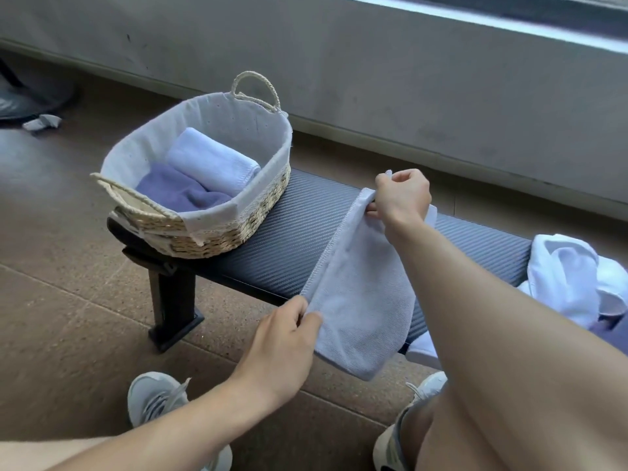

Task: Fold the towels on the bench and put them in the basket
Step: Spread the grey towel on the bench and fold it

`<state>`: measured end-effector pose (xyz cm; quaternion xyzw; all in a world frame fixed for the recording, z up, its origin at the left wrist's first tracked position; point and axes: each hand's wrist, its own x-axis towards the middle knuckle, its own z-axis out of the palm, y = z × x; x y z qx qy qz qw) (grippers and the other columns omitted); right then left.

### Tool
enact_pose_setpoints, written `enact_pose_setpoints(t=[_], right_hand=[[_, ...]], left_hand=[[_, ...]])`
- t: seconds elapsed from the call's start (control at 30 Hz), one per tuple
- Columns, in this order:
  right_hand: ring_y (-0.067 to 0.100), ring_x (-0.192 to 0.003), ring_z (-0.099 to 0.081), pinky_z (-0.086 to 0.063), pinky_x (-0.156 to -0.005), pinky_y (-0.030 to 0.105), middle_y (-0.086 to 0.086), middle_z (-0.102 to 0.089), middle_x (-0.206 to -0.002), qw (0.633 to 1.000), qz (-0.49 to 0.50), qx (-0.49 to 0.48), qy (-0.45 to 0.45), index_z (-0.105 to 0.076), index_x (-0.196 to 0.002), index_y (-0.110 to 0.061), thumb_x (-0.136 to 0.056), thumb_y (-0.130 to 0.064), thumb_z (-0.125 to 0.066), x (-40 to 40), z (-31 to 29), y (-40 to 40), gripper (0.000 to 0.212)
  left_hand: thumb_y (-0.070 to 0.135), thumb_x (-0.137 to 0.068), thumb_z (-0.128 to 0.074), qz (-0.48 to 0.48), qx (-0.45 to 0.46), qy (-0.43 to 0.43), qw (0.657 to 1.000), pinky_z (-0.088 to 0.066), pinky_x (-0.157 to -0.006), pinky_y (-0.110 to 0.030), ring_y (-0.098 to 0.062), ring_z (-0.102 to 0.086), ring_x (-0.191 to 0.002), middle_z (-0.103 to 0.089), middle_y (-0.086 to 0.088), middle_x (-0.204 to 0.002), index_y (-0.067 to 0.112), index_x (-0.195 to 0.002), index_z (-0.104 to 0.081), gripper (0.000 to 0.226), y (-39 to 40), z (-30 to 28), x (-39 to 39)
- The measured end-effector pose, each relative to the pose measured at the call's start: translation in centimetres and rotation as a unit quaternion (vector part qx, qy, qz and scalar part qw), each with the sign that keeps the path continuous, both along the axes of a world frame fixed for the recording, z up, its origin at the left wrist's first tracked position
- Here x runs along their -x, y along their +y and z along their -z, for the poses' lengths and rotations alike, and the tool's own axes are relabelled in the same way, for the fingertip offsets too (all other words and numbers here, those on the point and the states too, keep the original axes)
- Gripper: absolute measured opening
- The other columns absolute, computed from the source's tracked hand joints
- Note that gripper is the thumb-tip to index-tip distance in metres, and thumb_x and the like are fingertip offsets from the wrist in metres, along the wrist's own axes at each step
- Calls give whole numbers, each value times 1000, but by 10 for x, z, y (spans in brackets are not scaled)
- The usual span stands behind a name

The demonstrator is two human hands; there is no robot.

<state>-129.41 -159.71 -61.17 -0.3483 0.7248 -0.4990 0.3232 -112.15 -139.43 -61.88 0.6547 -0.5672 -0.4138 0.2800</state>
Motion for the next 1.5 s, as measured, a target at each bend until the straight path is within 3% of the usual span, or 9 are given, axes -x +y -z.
enact_pose_setpoints(t=[0.4,0.57,0.7,0.83,1.03,1.13,1.3,1.4,1.5], right_hand=[[21,-56,-74,-64,-61,40,10,-72,-93,993,-88,-78,-33,-61,-100,-15,-91,-28,-67,-11,2,2,18],[20,-73,-74,-64,-72,43,-8,-69,-96,989,-104,-57,92,-63,-93,-29,-82,-20,-62,6,-4,6,14],[19,-124,-51,-43,-102,36,-10,-65,-117,951,-146,-104,253,-64,-116,-36,-85,-23,-60,36,-5,14,33],[26,-139,-34,-35,-109,39,2,-57,-139,889,-235,-196,340,-54,-142,-33,-95,-44,-59,58,-5,26,48],[22,-117,-56,-47,-101,38,-1,-62,-130,884,-258,-223,319,-60,-134,-25,-85,-38,-77,81,-19,34,53],[24,-92,-61,-52,-78,33,2,-67,-106,844,-290,-320,317,-65,-117,-20,-71,-41,-87,96,-33,39,54],[24,-88,-69,-56,-86,36,10,-76,-110,805,-301,-427,281,-76,-107,-14,-10,-72,-89,131,-16,39,114],[24,-77,-64,-52,-74,34,5,-74,-92,870,-263,-358,215,-76,-101,-13,-31,-83,-83,128,-23,52,99],[17,-75,-66,-51,-62,28,-2,-74,-92,917,-236,-293,130,-74,-96,-16,-79,-62,-75,131,-25,55,49]], left_hand=[[44,-88,-60,-206,-112,182,955,-46,-75,-41,-27,-56,-78,-57,-3,-75,19,-75,-54,29,-9,32,-4],[38,-93,-68,-272,-156,165,935,-45,-78,-39,-21,-57,-90,-63,-3,-98,19,-96,-58,22,-5,43,-2],[52,-77,-80,-222,-206,192,933,-36,-90,-35,-14,-54,-105,-60,-1,-124,13,-121,-56,64,-8,38,0],[67,-43,-91,-169,-256,235,922,-32,-117,-44,-24,-53,-128,-60,-7,-138,7,-146,-47,127,-13,39,0],[26,-67,-91,-230,-175,286,913,-49,-105,-47,-25,-74,-96,-80,-3,-91,12,-98,-77,37,-11,40,1],[30,-71,-89,-285,-80,259,920,-59,-89,-48,-25,-75,-92,-79,-2,-90,16,-96,-72,33,-20,28,-2],[25,-84,-80,-271,-105,270,918,-54,-56,-24,-17,-69,-76,-74,-6,-90,12,-99,-69,22,-77,-2,-19],[17,-89,-75,-240,-127,236,933,-52,-68,-30,-21,-69,-86,-73,-11,-100,8,-103,-68,18,-101,-6,-25],[15,-88,-75,-168,-72,145,972,-56,-86,-38,-24,-69,-98,-74,-9,-105,12,-102,-70,15,-111,-4,-28]])
